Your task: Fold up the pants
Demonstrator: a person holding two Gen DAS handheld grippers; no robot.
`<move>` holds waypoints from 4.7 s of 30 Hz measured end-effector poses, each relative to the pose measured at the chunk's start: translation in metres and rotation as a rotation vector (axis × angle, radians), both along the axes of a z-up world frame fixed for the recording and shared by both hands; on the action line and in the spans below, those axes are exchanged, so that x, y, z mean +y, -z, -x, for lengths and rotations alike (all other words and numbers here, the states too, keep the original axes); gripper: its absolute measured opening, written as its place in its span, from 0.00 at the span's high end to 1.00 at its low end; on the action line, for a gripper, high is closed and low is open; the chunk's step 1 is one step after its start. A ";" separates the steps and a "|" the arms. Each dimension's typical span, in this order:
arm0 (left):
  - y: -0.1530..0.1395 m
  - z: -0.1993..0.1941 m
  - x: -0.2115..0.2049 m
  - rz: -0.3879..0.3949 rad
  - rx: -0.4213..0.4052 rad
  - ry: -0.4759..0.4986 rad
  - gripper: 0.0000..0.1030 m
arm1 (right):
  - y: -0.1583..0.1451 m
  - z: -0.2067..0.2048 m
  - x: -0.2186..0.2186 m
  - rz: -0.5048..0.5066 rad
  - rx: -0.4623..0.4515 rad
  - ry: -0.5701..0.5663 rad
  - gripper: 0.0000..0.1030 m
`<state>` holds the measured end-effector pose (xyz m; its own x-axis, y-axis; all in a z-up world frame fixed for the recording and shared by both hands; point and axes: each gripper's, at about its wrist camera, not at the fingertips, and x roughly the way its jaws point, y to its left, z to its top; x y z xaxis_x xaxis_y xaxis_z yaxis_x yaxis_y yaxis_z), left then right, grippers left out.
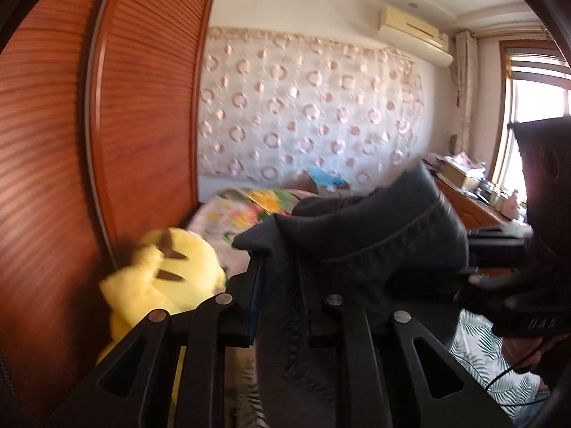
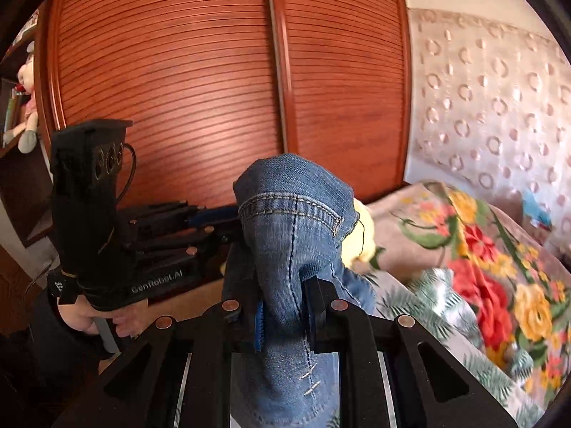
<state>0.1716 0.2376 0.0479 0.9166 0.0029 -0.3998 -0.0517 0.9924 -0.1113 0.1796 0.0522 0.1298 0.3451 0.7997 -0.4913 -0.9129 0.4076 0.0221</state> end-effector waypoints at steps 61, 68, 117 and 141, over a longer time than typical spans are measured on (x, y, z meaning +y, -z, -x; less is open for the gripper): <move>0.169 -0.113 -0.051 -0.004 0.418 0.107 0.70 | 0.166 -0.200 -0.031 0.213 0.117 0.391 0.69; 0.174 -0.110 -0.052 0.003 0.418 0.100 0.69 | 0.187 -0.200 -0.037 0.210 0.159 0.424 0.69; 0.001 0.049 -0.223 -0.116 0.008 0.215 0.11 | 0.066 0.170 -0.274 -0.121 -0.126 0.812 0.42; -0.016 0.093 -0.251 -0.133 -0.021 0.194 0.11 | 0.060 0.239 -0.243 -0.151 -0.175 0.971 0.37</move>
